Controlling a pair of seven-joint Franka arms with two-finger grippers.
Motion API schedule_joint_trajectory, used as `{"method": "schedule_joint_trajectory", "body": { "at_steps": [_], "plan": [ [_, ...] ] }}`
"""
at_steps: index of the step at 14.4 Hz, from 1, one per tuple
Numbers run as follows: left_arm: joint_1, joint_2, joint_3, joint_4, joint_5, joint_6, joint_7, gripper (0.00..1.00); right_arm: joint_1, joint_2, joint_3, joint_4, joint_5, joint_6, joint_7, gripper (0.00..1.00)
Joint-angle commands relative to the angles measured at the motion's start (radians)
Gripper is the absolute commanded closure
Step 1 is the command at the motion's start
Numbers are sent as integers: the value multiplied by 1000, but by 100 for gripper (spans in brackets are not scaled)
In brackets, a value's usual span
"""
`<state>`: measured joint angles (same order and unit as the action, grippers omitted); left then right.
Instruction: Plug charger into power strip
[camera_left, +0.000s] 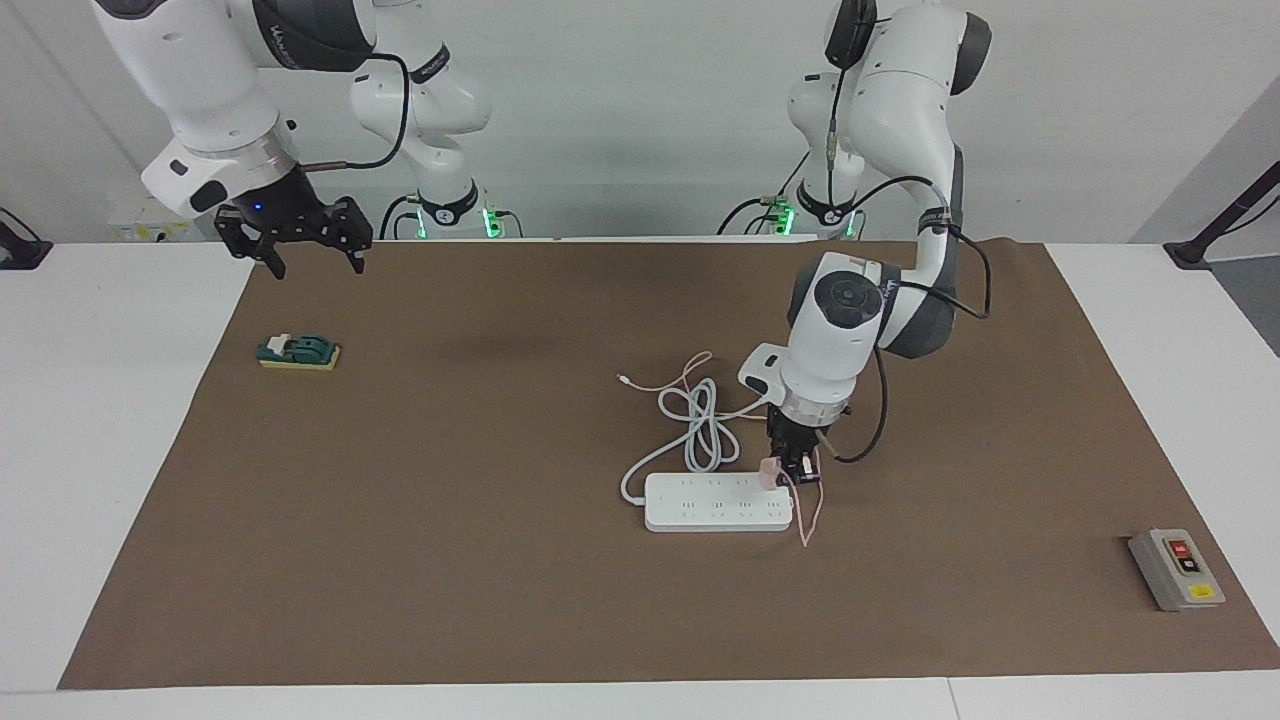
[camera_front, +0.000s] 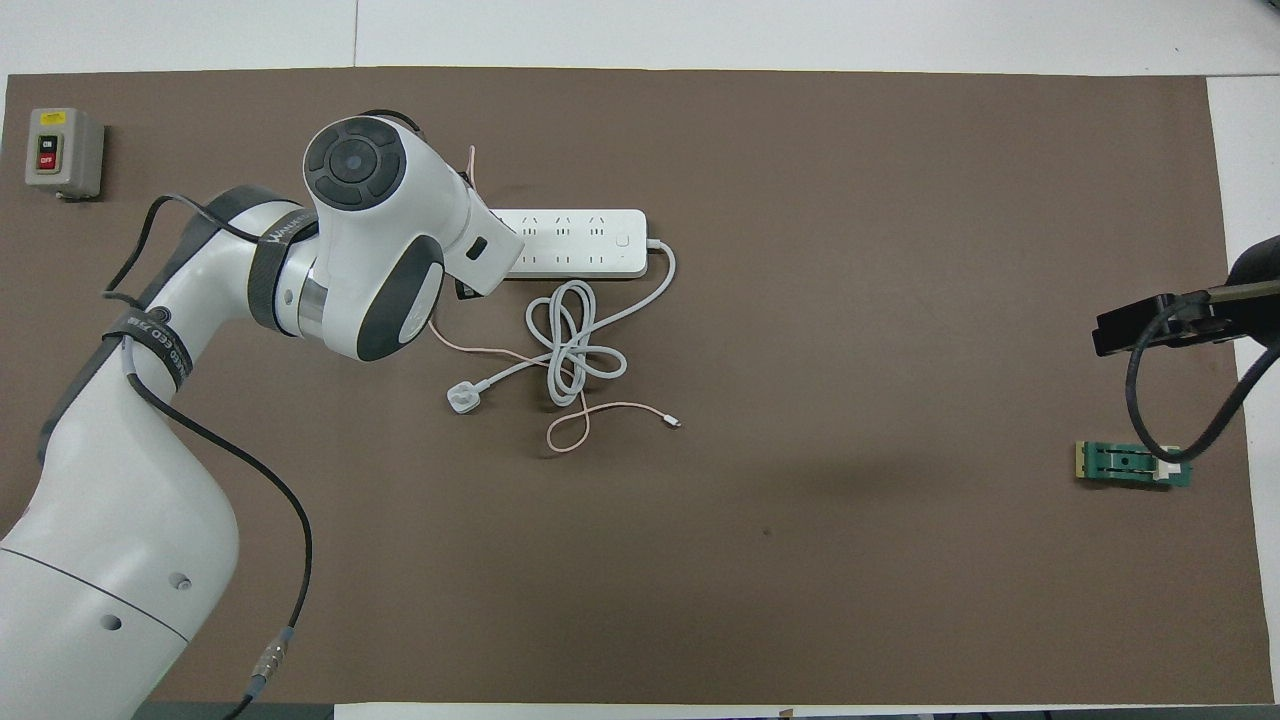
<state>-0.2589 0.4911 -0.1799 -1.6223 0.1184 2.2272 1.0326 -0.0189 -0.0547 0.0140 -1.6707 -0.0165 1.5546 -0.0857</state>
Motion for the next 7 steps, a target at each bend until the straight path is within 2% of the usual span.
{"method": "schedule_joint_trajectory", "body": {
  "at_steps": [1, 7],
  "plan": [
    [-6, -5, 7, -59, -19, 9, 17, 100, -6, -13, 11, -12, -13, 12, 14, 0],
    [-8, -2, 3, -50, -39, -4, 17, 100, -6, -14, 11, -12, -13, 15, 15, 0]
  ]
}}
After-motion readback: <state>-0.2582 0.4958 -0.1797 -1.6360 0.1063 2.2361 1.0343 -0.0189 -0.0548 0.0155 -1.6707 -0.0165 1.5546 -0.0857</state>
